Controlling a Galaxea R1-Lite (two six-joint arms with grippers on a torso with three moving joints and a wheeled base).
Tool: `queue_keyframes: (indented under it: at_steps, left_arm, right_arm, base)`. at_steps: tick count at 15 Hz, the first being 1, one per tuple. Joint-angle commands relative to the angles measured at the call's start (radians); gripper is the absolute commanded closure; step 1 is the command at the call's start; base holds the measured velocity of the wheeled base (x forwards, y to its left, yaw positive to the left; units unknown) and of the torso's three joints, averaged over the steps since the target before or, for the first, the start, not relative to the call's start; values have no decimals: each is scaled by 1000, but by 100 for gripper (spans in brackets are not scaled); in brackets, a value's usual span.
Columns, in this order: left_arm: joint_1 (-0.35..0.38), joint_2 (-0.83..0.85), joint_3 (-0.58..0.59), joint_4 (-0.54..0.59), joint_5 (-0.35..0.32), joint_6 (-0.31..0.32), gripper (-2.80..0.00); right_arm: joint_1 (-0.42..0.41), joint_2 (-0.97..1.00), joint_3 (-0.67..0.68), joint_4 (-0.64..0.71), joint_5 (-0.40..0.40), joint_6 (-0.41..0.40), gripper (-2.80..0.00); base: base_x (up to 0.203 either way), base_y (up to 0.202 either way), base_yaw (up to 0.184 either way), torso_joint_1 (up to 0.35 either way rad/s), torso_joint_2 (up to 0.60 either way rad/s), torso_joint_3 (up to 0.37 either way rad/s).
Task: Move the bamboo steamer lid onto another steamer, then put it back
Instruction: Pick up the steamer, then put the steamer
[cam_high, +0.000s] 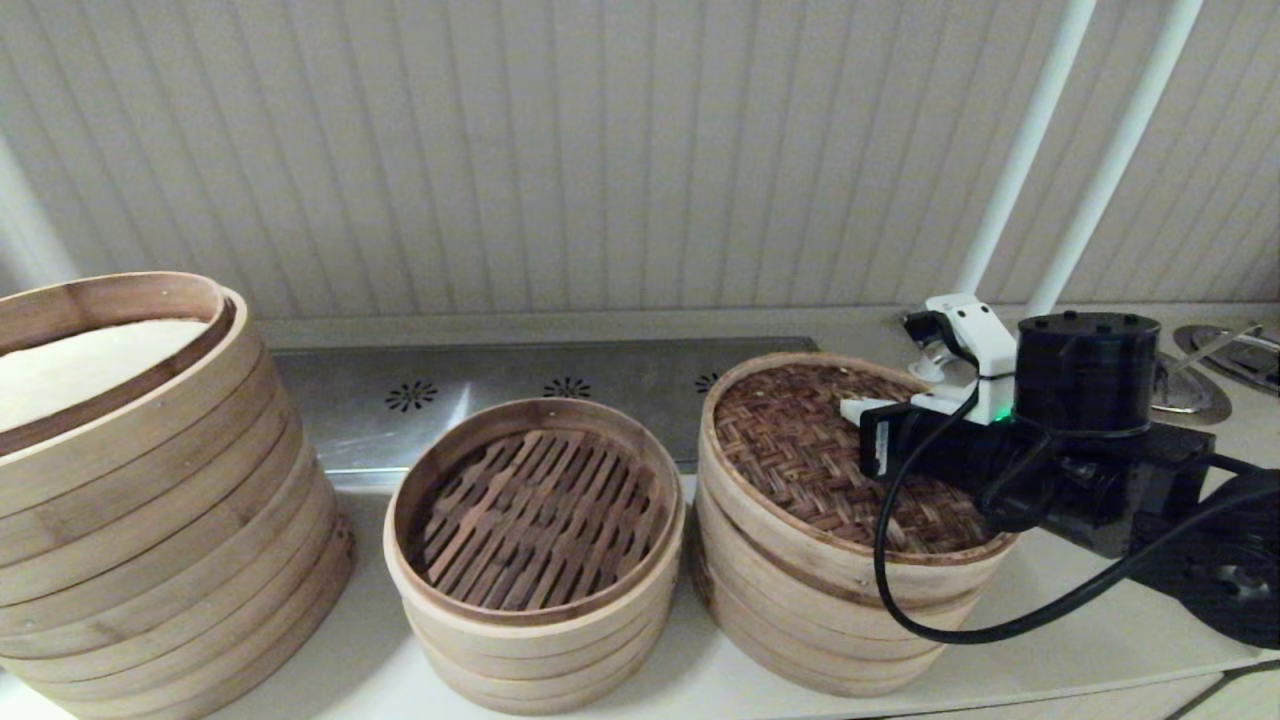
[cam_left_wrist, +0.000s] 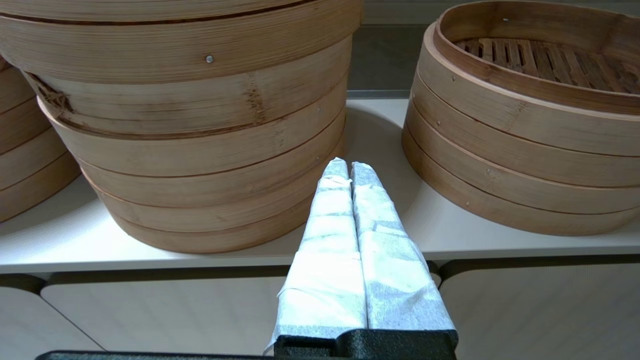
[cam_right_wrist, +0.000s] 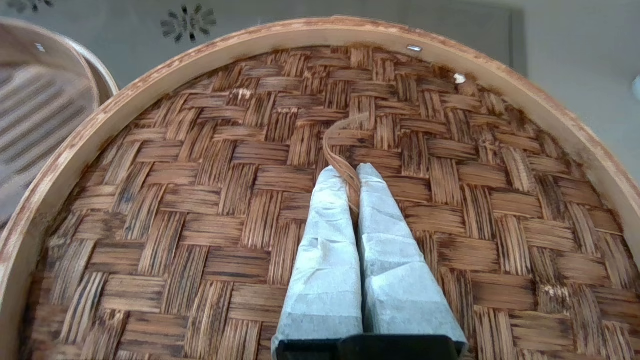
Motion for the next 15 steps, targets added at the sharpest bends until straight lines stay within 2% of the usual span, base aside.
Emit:
queue_keyframes:
  at_steps: [1,5,8,11,15]
  left_arm:
    - [0,2,0,0,0,0,0]
    - [0,2,0,0,0,0,0]
    - [0,2,0,0,0,0,0]
    - [0,2,0,0,0,0,0]
    - [0,2,0,0,0,0,0]
  right_arm:
    - [0,-38,-6,0,-1,-1,0]
    - [3,-75,-41,29,0,-26,0]
    - [55,-77,-89,48,4,-39,0]
    - [149,-71,-191,146,7,-38,0]
    - [269,37,-292,169,-2,-38,0]
  base:
    - [0,0,0,0,0,0]
    - [0,0,0,0,0,0]
    - [0,0,0,0,0,0]
    - [0,0,0,0,0,0]
    - [0,0,0,0,0,0]
